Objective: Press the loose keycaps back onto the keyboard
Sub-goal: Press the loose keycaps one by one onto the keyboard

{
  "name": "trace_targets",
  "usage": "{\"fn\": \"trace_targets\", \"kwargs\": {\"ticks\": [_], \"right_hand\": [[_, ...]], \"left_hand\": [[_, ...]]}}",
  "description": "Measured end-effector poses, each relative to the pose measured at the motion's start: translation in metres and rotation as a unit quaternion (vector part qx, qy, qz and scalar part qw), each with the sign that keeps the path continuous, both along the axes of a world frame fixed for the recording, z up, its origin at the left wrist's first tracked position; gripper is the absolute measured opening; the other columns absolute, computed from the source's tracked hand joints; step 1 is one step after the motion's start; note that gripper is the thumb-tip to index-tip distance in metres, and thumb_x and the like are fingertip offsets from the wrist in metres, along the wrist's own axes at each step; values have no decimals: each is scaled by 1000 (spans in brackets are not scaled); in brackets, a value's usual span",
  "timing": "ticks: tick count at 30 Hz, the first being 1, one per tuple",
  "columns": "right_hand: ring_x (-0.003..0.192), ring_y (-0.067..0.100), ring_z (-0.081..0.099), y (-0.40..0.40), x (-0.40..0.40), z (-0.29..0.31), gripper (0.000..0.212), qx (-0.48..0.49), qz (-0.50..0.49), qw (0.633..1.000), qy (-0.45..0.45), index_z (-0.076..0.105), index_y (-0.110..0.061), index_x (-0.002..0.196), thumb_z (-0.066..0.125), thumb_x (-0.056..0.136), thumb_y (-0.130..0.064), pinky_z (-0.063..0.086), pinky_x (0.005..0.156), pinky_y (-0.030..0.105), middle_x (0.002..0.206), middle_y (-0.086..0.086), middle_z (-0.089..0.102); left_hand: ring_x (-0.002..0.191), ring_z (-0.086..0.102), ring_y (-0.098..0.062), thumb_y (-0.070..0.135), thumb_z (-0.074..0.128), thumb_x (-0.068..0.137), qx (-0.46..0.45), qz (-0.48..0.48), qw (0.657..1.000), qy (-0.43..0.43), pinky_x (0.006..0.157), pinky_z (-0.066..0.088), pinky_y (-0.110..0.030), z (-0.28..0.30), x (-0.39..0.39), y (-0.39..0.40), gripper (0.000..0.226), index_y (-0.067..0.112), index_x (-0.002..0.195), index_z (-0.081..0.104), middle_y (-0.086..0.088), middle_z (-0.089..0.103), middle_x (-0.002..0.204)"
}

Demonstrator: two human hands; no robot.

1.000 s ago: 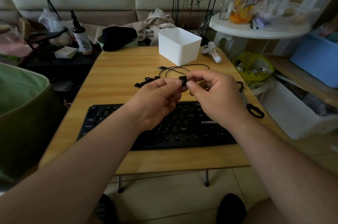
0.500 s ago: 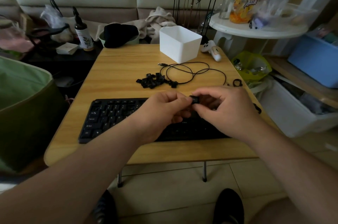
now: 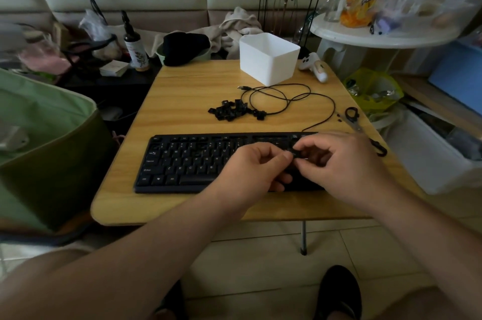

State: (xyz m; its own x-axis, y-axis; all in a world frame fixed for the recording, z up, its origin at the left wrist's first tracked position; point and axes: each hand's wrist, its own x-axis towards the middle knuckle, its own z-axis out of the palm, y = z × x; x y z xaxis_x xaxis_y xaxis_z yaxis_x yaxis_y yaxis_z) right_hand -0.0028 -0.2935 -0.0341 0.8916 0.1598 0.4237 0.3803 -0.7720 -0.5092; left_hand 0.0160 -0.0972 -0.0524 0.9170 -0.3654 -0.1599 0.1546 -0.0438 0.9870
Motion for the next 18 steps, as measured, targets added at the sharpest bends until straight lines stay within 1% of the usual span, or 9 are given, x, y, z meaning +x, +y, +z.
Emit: {"fn": "trace_targets", "kwargs": {"ticks": [3,4,9,11,12,14,15,16,18], "right_hand": [[89,-9,61,0,-1,0,24,-18,-1,999,27,76,-38,101,81,78,-34,46,70,11,91,-28,64],[90,-9,61,0,-1,1,24,-20,0,999,36,76,-40,100,81,78,-34,45,71,10,92,-28,64],[95,-8,60,7,3,4,22,-37,20,996,73,71,-45,95,81,80,-33,49,77,14,97,-26,66],[96,-5,59,5,7,4,23,-45,20,995,82,68,-47,89,83,79,-33,49,79,20,97,-24,64],[96,-3,58,2,8,3,24,-48,15,995,87,68,-47,88,84,78,-32,49,79,23,97,-23,63],[98,1,56,-4,9,0,22,-65,3,992,109,71,-45,89,85,78,-33,50,81,29,100,-22,60],[99,2,55,-7,9,-1,21,-78,-2,989,123,72,-43,91,86,78,-34,50,83,31,101,-22,58],[101,4,54,-9,8,-3,21,-93,-7,986,136,73,-42,93,86,78,-36,50,86,32,102,-22,57],[104,5,51,-13,7,-3,22,-117,-14,981,155,73,-43,96,86,78,-39,48,90,33,103,-24,56]], "left_hand": [[82,72,-14,21,62,104,20,-25,999,17,69,58,-28,1,-1,4,16,11,102,74,-4,74,93],[82,72,-14,21,61,104,26,-30,999,17,70,59,-28,1,-2,5,15,11,103,73,-4,74,93],[81,74,-17,22,61,105,68,-40,997,6,73,62,-30,2,-5,14,15,14,108,73,-8,77,92],[77,74,-17,20,62,104,90,-48,995,-7,71,63,-31,4,-6,17,17,15,118,70,-7,78,92],[78,75,-15,20,64,103,103,-47,993,-23,69,63,-31,4,-5,18,23,17,126,67,-4,78,94],[80,75,-9,22,66,101,149,-32,984,-91,67,63,-28,5,-4,22,36,28,136,58,4,77,94],[82,73,-5,23,66,101,181,-16,973,-140,69,62,-26,5,-1,24,39,31,138,57,8,75,93],[84,70,-1,24,66,100,217,-2,957,-194,74,60,-20,6,2,27,38,33,137,58,11,73,92],[90,62,2,23,65,99,290,9,910,-297,79,50,-10,6,7,31,34,32,132,64,17,67,96]]}}
